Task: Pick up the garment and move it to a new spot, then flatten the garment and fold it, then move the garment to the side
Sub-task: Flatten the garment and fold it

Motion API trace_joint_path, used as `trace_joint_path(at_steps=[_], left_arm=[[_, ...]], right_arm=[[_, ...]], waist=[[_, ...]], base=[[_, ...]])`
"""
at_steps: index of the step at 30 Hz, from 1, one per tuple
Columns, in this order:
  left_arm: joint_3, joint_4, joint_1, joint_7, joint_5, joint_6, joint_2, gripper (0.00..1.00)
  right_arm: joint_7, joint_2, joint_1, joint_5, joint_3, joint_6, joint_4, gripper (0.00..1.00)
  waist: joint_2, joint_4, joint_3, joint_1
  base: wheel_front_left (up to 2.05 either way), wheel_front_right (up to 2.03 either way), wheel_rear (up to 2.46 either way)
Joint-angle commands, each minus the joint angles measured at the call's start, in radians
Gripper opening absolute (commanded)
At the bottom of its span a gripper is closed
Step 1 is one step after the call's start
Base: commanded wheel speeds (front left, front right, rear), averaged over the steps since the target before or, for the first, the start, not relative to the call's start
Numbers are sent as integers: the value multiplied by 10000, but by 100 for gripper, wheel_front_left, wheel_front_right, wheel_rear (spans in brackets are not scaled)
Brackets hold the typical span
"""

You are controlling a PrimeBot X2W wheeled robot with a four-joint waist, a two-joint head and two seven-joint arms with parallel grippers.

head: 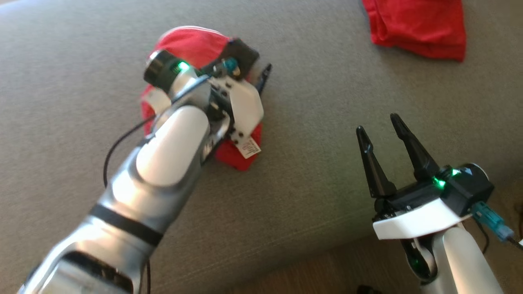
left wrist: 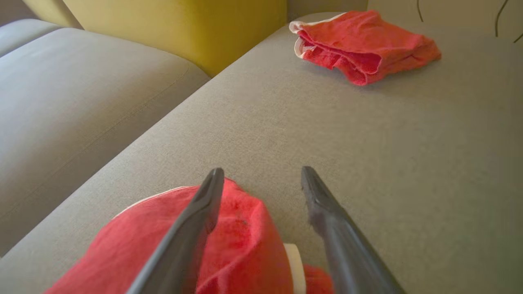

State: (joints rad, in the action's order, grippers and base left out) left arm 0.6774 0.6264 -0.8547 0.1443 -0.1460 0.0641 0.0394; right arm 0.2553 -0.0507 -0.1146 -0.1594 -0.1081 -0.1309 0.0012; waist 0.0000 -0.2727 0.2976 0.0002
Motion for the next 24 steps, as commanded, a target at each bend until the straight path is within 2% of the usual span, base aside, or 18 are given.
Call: trace_joint_path(at_steps=[1,4,9,13,14,15,16,19,24], left_arm=[[-195,-172,-617,54,-88,-161,110,100],[137,709,-1339,390,-234,-540,110,100],[748,1882,-2114,1084,-552,-463,109,100],[1147,2447,-2591,1088,-399,-747,109,100],[1200,2523,-2643,999,-444,-765,109,89],[1186,2527,-2654,824,-586,-799,109,21],[1236,2575,-2653,727,-687,-775,109,0],[1239,2442,-2614,24,-1112,-768,109,0],[742,1329,-2336,-1480,-3145,-597,109,0]], right_arm=[[65,5,-267,-69,-261,2,-359,100],[65,5,-389,-99,-314,2,-437,100],[65,5,-531,-43,-342,2,-580,100],[65,5,-664,-61,-279,2,-790,100],[65,5,-694,-73,-300,2,-813,100],[65,5,-717,-78,-333,2,-824,100],[65,5,-733,-87,-368,2,-829,100],[65,5,-794,-123,-438,2,-894,100],[65,5,-764,-134,-433,2,-833,100]], waist=[[0,-375,369,-2],[0,-498,630,-2],[0,-450,1066,-2],[0,-216,1298,-2],[0,-147,1319,-2],[0,-70,1321,-2],[0,3,1309,-2],[0,218,1225,-2],[0,502,837,-2]], base=[[0,0,0],[0,0,0],[0,0,0],[0,0,0],[0,0,0],[0,0,0],[0,0,0],[0,0,0],[0,0,0]])
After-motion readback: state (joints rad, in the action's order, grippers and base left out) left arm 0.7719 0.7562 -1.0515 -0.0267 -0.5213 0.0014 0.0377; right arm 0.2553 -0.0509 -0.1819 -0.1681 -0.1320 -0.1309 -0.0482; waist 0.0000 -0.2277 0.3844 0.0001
